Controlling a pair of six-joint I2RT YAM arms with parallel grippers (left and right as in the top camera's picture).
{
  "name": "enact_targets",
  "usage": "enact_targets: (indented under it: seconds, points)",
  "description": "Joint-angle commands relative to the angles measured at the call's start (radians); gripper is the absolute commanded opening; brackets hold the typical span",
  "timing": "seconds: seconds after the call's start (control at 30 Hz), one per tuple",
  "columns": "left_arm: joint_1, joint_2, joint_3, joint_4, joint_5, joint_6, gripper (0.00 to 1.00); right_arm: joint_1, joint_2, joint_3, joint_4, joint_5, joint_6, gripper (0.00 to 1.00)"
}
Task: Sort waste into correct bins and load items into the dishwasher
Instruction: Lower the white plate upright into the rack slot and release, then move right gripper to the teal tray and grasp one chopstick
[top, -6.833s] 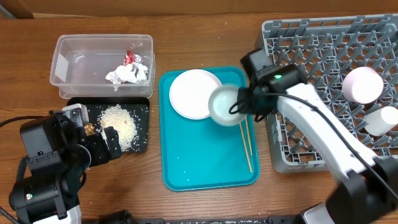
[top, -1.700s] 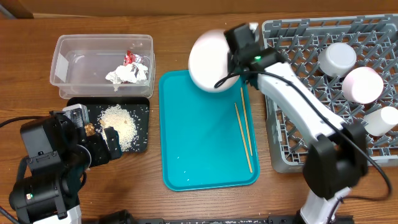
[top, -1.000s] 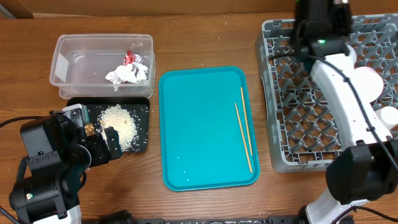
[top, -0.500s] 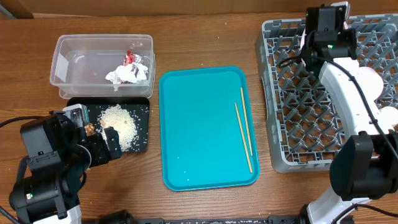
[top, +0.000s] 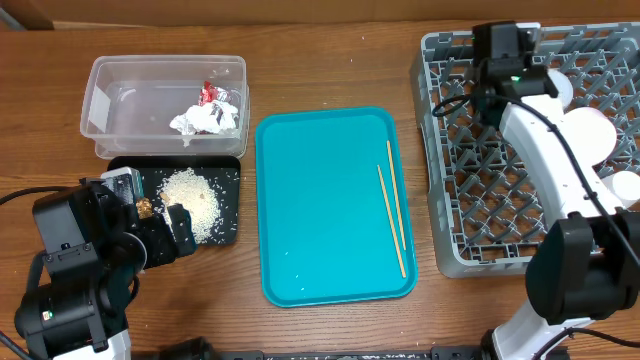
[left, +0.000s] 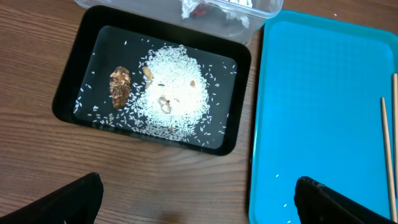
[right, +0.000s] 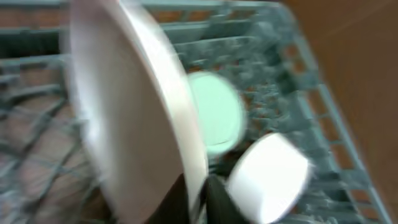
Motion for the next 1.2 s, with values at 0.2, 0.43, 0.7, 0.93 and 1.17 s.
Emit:
enact_targets:
  seconds: [0.2, 0.43, 0.7, 0.93, 1.17]
  points:
    - [0.008, -0.005, 0.000, 0.003, 0.014, -0.006, 1.00, 0.033, -0.049, 0.006, -0.072, -0.175, 0.123, 0.91]
    - [0.008, -0.005, 0.000, 0.003, 0.015, -0.007, 1.00, 0.033, -0.236, 0.024, -0.074, -0.395, 0.132, 1.00]
    - [0.008, -0.005, 0.000, 0.003, 0.014, -0.006, 1.00, 0.036, -0.274, 0.009, -0.196, -0.949, 0.129, 1.00]
    - [0.008, -0.005, 0.000, 0.003, 0.014, -0.006, 1.00, 0.144, -0.262, -0.098, -0.263, -0.962, 0.124, 1.00]
    - [0.008, -0.005, 0.000, 0.003, 0.015, -0.006, 1.00, 0.305, -0.261, -0.307, -0.202, -0.876, 0.117, 1.00]
